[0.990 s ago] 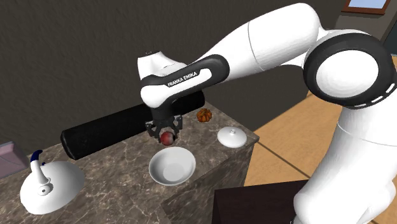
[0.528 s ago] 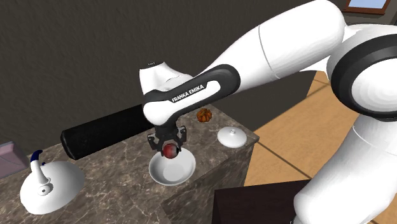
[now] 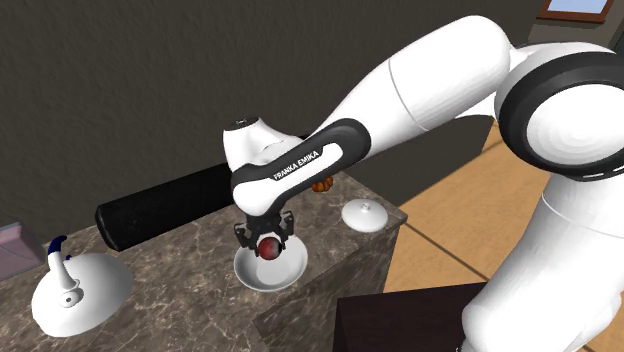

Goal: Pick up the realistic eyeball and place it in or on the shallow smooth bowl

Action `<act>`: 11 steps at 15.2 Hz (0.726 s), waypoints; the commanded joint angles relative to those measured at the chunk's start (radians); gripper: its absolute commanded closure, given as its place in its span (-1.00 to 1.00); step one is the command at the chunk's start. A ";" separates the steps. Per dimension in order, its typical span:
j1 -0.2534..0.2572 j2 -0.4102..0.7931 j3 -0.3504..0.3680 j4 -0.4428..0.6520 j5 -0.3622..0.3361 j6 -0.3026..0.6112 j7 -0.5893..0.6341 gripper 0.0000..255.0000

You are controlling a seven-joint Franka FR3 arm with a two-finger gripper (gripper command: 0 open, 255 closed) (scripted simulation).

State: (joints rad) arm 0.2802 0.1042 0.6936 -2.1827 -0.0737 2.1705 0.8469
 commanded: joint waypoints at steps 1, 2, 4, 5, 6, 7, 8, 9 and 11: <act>0.002 0.019 -0.003 -0.012 -0.016 0.027 0.010 1.00; 0.003 0.027 -0.004 -0.015 -0.023 0.036 0.015 1.00; 0.004 0.026 -0.004 -0.015 -0.022 0.036 0.015 1.00; 0.004 0.027 -0.004 -0.015 -0.022 0.036 0.015 1.00; 0.004 0.027 -0.004 -0.015 -0.023 0.036 0.015 1.00; 0.004 0.027 -0.004 -0.015 -0.023 0.036 0.015 1.00; 0.004 0.027 -0.004 -0.015 -0.023 0.036 0.015 1.00; 0.004 0.027 -0.004 -0.015 -0.023 0.036 0.015 1.00; 0.004 0.027 -0.004 -0.015 -0.023 0.036 0.015 -1.00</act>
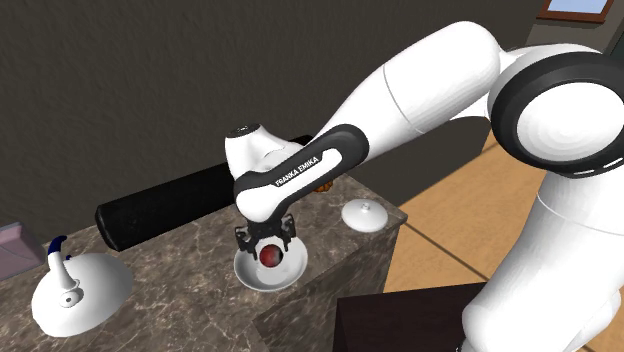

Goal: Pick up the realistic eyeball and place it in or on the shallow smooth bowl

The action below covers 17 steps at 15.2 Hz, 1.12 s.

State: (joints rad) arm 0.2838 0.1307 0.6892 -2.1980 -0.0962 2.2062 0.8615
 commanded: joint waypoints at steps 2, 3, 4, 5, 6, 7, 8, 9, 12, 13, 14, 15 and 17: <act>0.000 0.000 0.000 0.000 0.000 0.000 0.000 -1.00; 0.000 0.000 0.000 0.000 0.000 0.000 0.000 -1.00; 0.000 0.000 0.000 0.000 0.000 0.000 0.000 -1.00; 0.000 0.000 0.000 0.000 0.000 0.000 0.000 -1.00; -0.004 -0.021 0.004 0.016 0.018 -0.032 -0.013 -1.00; -0.007 -0.040 0.006 0.034 0.034 -0.064 -0.024 -1.00; -0.010 -0.058 0.008 0.053 0.048 -0.096 -0.035 -1.00; -0.011 -0.071 0.009 0.069 0.058 -0.122 -0.042 -1.00; -0.011 -0.071 0.008 0.069 0.058 -0.122 -0.042 -1.00; -0.011 -0.071 0.008 0.069 0.058 -0.122 -0.042 -1.00; -0.011 -0.071 0.008 0.069 0.058 -0.122 -0.042 -1.00; -0.011 -0.071 0.008 0.069 0.058 -0.122 -0.042 -1.00; -0.011 -0.071 0.008 0.069 0.058 -0.122 -0.042 -1.00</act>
